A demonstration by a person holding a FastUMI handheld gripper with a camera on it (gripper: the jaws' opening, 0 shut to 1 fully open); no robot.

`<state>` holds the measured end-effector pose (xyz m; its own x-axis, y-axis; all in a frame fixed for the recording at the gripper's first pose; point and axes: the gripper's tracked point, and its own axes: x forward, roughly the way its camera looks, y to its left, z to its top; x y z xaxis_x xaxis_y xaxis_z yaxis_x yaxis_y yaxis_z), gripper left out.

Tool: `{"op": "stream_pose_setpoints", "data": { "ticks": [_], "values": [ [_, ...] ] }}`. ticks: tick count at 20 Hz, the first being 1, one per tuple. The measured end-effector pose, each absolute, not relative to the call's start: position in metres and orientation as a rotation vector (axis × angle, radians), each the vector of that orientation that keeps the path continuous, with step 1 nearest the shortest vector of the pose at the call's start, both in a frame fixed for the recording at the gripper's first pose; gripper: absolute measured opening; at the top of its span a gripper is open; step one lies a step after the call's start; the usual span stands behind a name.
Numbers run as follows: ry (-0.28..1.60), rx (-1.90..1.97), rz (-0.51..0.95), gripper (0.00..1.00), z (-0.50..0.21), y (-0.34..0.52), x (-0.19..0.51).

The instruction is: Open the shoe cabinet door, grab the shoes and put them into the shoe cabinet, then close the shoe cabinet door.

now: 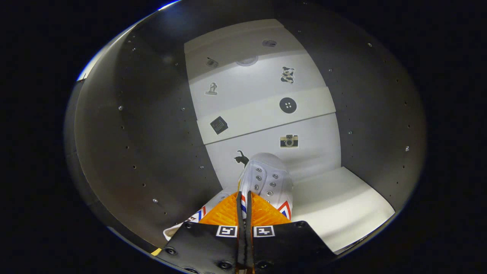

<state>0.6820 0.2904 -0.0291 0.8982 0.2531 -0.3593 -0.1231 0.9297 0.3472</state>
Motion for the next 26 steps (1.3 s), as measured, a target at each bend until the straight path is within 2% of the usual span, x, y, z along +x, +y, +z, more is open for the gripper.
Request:
{"op": "stream_pose_setpoints", "data": {
  "ticks": [3,4,6,7,12,26],
  "values": [
    [0.424,0.296,0.163,0.05,-0.037,0.286,0.686],
    [0.409,0.294,0.178,0.10,-0.033,0.289,0.685],
    [0.370,0.279,0.189,0.08,-0.020,0.292,0.682],
    [0.354,0.260,0.192,0.14,-0.013,0.292,0.679],
    [0.300,0.120,0.212,0.97,0.014,0.295,0.645],
    [0.177,0.086,0.267,0.97,0.122,0.279,0.464]
  ]
}}
